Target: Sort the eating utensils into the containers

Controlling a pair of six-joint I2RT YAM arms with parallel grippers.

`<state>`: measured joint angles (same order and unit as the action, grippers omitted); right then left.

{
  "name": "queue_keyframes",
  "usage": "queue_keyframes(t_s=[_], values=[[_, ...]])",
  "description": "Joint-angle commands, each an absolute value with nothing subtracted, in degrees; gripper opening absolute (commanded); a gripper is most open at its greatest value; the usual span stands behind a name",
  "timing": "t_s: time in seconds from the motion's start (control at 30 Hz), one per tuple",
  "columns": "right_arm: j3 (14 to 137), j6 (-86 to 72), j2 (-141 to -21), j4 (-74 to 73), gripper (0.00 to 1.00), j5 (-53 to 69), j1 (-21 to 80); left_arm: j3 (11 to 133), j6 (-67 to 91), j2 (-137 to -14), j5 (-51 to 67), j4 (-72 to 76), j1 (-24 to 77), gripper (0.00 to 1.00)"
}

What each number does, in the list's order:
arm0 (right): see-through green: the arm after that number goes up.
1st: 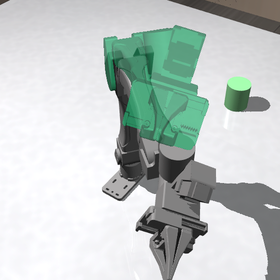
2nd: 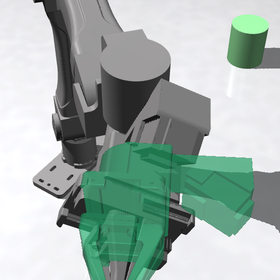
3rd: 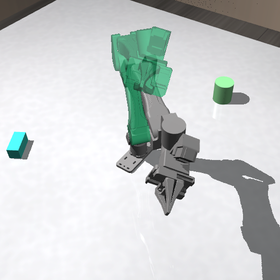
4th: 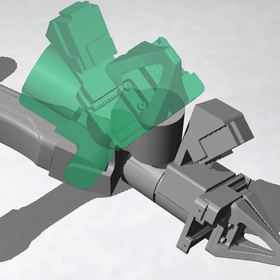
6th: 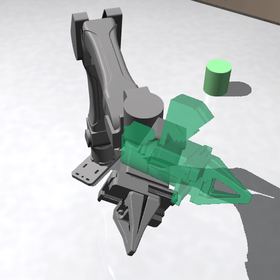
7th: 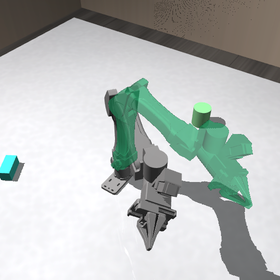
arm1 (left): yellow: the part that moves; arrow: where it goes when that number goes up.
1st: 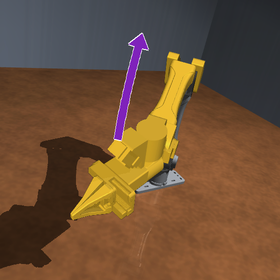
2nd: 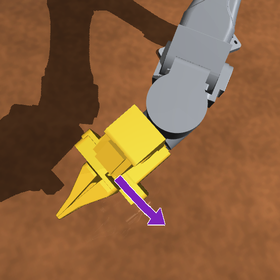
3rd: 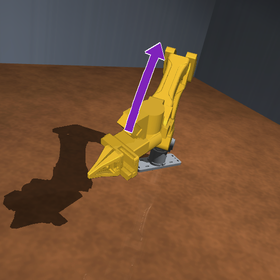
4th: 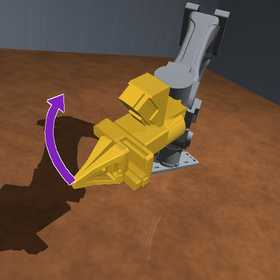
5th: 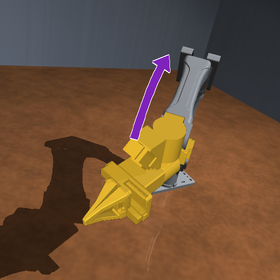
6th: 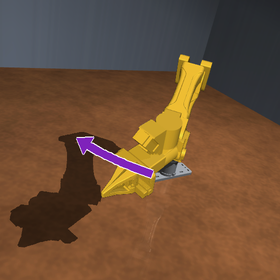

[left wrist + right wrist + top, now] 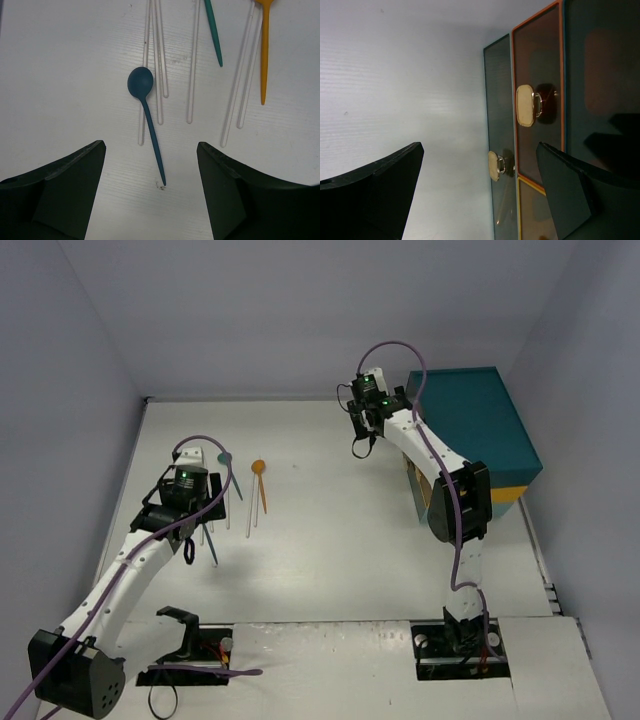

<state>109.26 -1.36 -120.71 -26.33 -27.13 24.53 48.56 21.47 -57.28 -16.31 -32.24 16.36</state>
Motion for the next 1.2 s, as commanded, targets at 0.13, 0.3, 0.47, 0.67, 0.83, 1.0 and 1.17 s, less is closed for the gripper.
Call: queue_keyframes(t_s=[0.13, 0.3, 0.47, 0.67, 0.83, 1.0, 1.17], values=[[114.01, -1.50, -123.09, -24.86, 0.93, -26.34, 21.24, 50.35, 20.74, -57.04, -16.35, -29.70, 15.82, 0.71], [114.56, -1.37, -125.79, -24.52, 0.93, -24.80, 20.06, 50.27, 20.65, -56.95, -16.40, -29.71, 15.82, 0.71], [114.89, -1.22, -127.12, -24.49, 0.93, -23.91, 19.62, 50.27, 20.65, -56.85, -16.45, -29.78, 15.82, 0.71], [115.62, -0.53, -126.96, -24.16, 0.92, -26.33, 20.34, 50.19, 20.74, -56.16, -16.70, -29.70, 15.82, 0.71], [117.35, 2.52, -126.33, -23.80, 0.92, -32.17, 22.10, 50.10, 20.74, -55.99, -16.56, -29.71, 15.82, 0.71], [118.46, 3.67, -126.46, -23.73, 0.93, -36.01, 22.51, 50.17, 20.83, -55.81, -16.44, -29.71, 15.82, 0.71], [118.74, 3.82, -127.56, -23.73, 0.93, -36.34, 21.82, 50.17, 20.83, -55.97, -16.27, -29.62, 15.82, 0.71]])
